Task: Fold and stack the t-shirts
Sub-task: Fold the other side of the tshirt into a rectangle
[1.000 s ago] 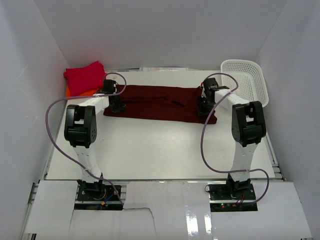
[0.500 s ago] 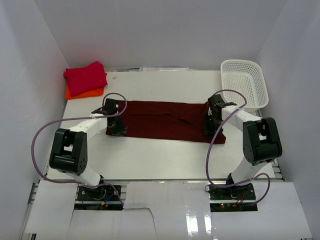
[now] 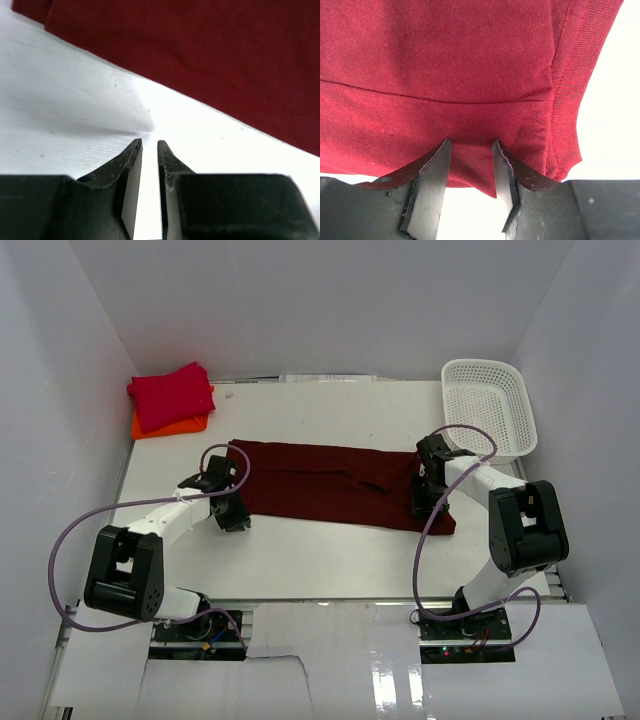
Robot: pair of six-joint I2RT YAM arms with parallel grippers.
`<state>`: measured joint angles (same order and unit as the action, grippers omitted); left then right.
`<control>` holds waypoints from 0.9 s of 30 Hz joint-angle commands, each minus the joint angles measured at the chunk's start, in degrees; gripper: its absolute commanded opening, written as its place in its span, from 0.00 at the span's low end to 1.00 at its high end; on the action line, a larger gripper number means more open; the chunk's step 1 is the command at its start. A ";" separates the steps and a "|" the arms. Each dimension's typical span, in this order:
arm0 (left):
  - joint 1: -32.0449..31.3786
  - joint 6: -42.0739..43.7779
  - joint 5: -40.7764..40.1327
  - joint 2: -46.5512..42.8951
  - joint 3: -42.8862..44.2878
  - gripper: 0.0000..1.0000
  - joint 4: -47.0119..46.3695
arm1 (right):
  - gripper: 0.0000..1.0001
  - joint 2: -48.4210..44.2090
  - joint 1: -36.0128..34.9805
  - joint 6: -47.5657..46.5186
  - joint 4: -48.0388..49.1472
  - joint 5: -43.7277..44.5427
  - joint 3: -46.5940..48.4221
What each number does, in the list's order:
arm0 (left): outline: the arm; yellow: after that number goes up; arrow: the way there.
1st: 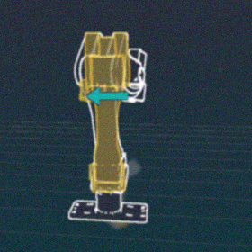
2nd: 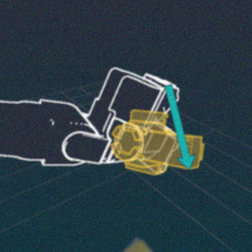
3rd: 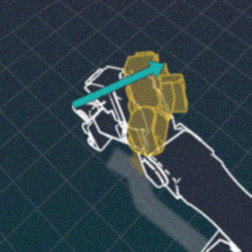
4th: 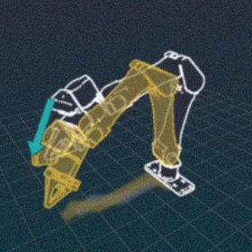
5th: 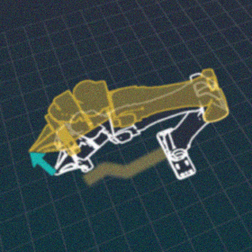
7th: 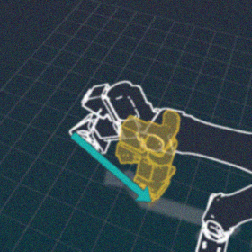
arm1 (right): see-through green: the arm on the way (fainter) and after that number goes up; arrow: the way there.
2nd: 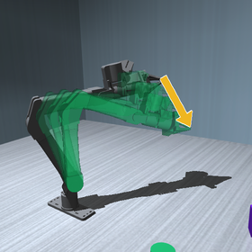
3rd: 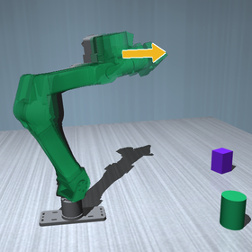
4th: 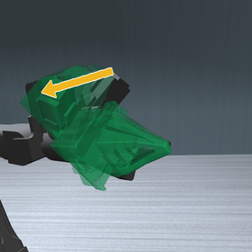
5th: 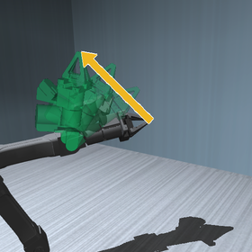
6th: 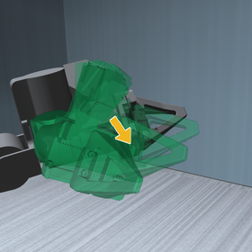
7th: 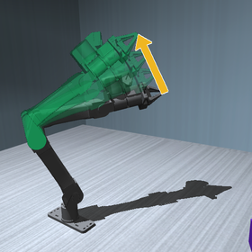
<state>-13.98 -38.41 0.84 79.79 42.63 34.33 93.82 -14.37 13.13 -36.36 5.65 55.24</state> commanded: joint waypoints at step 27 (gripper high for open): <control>-17.66 12.31 5.83 19.08 28.21 0.33 -13.49 | 0.60 -3.82 -3.99 -4.95 3.66 -1.60 10.85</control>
<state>-31.73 -27.97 3.46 97.62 68.82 24.77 92.20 -16.27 10.98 -36.99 6.44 64.90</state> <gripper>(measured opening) 0.331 0.593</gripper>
